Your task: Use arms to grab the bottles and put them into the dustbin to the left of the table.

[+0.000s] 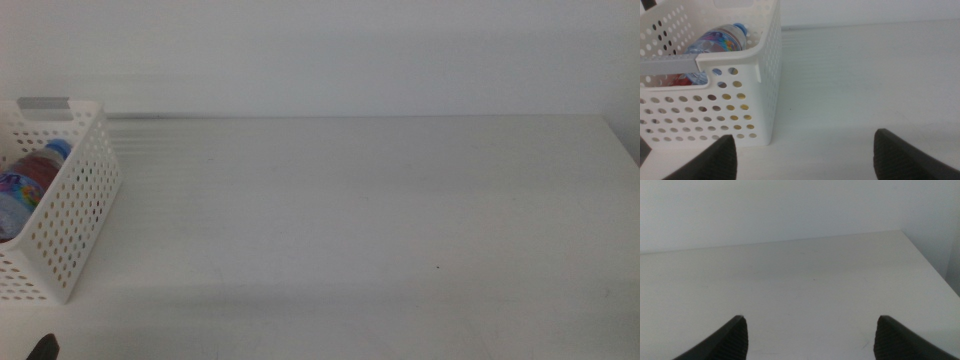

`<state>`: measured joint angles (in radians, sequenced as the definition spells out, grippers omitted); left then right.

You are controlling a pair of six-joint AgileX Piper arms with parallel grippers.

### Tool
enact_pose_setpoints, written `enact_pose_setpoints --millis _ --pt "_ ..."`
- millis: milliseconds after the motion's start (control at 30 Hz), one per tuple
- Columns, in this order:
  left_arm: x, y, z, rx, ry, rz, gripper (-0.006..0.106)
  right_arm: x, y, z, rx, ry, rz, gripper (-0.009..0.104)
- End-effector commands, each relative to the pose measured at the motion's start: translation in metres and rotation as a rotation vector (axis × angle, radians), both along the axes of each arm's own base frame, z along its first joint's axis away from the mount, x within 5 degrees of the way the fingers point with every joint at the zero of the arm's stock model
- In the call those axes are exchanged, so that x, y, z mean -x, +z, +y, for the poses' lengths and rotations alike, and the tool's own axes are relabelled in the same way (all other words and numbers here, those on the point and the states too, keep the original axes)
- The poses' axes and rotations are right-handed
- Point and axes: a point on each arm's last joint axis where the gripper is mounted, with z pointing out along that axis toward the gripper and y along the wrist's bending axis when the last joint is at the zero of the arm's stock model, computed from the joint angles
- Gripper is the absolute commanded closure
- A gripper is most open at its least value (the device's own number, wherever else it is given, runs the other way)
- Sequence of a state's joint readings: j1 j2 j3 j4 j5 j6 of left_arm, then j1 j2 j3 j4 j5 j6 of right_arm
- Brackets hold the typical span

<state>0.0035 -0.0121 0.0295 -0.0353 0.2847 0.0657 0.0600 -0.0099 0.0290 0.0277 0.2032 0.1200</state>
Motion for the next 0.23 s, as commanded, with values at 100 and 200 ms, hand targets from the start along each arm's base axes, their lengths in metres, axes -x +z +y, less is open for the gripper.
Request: enact_pose_setpoints --millis 100,200 --pt "-0.0004 0.0074 -0.0003 0.04 0.003 -0.101 0.012 0.0016 0.0111 -0.0007 0.01 -0.008 -0.11 0.029" --pt "-0.0006 0.0073 0.0 0.028 0.004 -0.099 0.012 0.0016 0.0111 -0.0007 0.01 -0.008 -0.11 0.029"
